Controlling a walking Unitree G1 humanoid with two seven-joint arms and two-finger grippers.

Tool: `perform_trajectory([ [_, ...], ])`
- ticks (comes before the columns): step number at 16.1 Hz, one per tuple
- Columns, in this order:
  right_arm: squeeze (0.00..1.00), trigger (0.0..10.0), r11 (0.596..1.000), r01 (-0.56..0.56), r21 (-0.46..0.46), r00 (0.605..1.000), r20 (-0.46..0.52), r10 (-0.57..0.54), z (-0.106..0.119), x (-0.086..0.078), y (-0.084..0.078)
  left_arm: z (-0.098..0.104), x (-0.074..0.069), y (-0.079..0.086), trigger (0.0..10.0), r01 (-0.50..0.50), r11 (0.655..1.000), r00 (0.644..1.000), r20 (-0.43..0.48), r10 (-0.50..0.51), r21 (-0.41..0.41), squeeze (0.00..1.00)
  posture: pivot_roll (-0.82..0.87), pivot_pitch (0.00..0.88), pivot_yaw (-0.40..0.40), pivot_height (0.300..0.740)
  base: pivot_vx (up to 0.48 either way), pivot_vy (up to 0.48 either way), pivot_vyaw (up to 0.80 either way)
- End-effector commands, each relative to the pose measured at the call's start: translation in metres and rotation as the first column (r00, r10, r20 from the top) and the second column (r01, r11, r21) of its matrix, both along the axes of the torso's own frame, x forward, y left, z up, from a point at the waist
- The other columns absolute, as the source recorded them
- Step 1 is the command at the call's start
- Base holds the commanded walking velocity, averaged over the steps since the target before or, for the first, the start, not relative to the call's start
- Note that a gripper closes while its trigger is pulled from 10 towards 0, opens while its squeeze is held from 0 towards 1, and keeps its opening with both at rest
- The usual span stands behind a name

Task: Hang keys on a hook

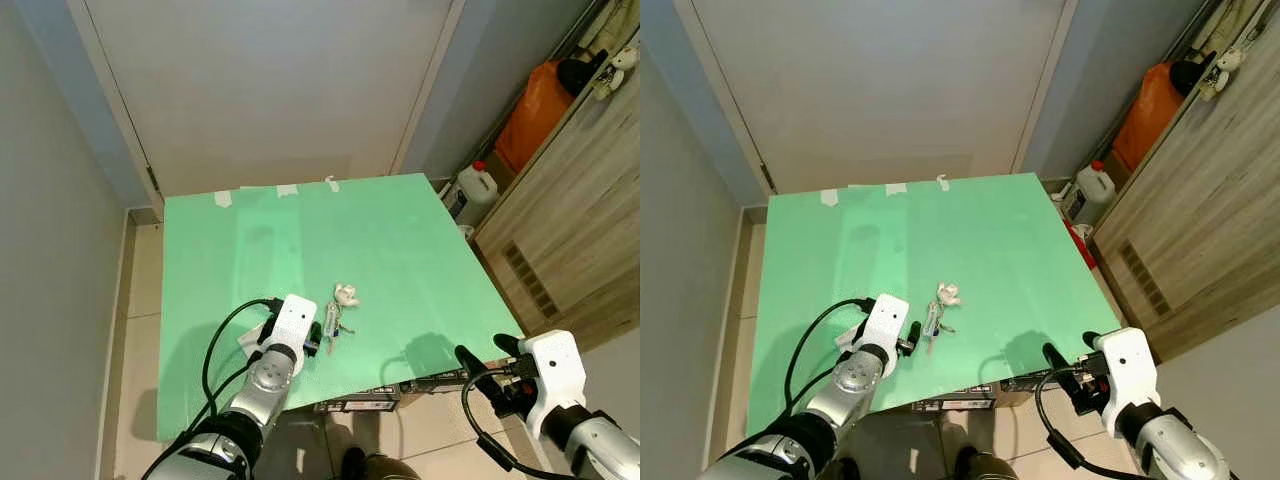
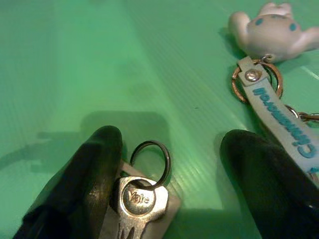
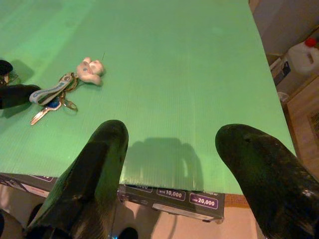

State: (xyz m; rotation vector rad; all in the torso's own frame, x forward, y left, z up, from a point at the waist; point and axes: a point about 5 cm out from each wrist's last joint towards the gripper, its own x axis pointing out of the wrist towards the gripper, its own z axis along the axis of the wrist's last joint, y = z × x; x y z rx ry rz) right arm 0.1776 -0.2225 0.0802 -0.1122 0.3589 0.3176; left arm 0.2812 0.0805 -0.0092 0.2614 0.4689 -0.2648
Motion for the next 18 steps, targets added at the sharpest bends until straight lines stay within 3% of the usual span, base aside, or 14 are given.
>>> perform_trajectory([
  [1,0.0,10.0,1.0,0.014,-0.013,1.0,-0.011,-0.014,0.002,-0.003,-0.007,-0.004,-0.004,-0.006,0.0,0.034,0.999,0.999,-0.032,-0.034,-0.002,0.0,-0.29,0.162,-0.087,0.74,0.0,0.0,0.0],
  [13,0.0,10.0,1.0,0.008,-0.005,1.0,-0.03,-0.009,-0.001,-0.004,-0.005,-0.014,-0.014,-0.005,0.0,0.06,0.998,0.995,-0.087,-0.059,0.017,0.0,-0.28,0.164,-0.095,0.74,0.0,0.0,0.0],
  [18,0.0,10.0,1.0,0.009,0.004,0.999,-0.037,-0.009,-0.005,0.0,-0.003,-0.001,-0.004,-0.003,0.0,0.034,0.999,0.999,-0.01,-0.034,-0.041,0.0,-0.26,0.145,-0.093,0.74,0.0,0.0,0.0],
])
